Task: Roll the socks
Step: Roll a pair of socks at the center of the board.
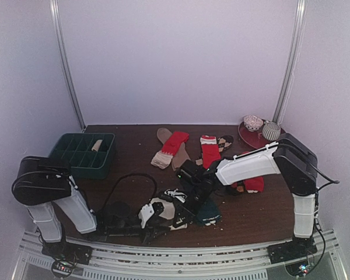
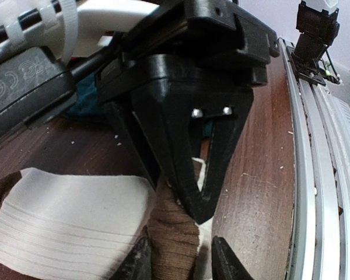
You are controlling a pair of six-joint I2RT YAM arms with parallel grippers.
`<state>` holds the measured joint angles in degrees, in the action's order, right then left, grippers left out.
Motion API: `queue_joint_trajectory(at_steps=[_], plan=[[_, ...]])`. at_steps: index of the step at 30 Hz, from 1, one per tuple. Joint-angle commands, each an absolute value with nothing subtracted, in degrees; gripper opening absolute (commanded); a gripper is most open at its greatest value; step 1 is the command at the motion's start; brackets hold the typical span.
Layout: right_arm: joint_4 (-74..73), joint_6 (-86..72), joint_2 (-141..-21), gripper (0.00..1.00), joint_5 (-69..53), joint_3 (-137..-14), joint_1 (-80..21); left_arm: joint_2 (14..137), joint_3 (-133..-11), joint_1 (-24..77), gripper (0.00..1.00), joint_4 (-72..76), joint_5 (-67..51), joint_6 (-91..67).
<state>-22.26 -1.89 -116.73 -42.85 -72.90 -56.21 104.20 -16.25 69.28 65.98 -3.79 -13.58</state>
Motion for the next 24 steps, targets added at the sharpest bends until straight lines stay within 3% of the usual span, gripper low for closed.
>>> queue_joint_trajectory(at_steps=[1, 3, 4, 5, 8, 17, 24], plan=[[-26.5, -3.0, -121.7, 0.14, -34.9, -69.2, -56.1, 106.2, -16.0, 70.0, 0.3, 62.3, -4.7, -14.9], [-26.0, -3.2, -121.2, 0.13, -35.1, -68.9, -56.1, 107.5, -16.5, 70.0, 0.16, 61.3, -4.7, -15.1], [-25.7, -3.2, -121.0, 0.13, -35.4, -68.8, -56.1, 108.1, -17.2, 70.0, 0.04, 60.2, -4.7, -15.0], [-25.6, -3.1, -120.8, 0.14, -35.7, -68.8, -56.1, 108.8, -17.8, 70.0, 0.0, 59.1, -4.6, -15.2], [-24.4, -2.8, -119.7, 0.14, -36.1, -68.7, -56.2, 109.6, -19.5, 70.0, 0.0, 54.4, -3.9, -16.8], [-3.6, -2.2, -106.6, 0.34, -34.8, -60.1, -56.1, 108.9, -22.9, 70.0, 0.0, 31.7, -0.8, -31.7], [23.5, 13.6, -89.8, 0.44, -24.7, -41.6, -58.1, 113.6, -20.1, 68.6, 0.0, 33.3, -8.0, -41.9]])
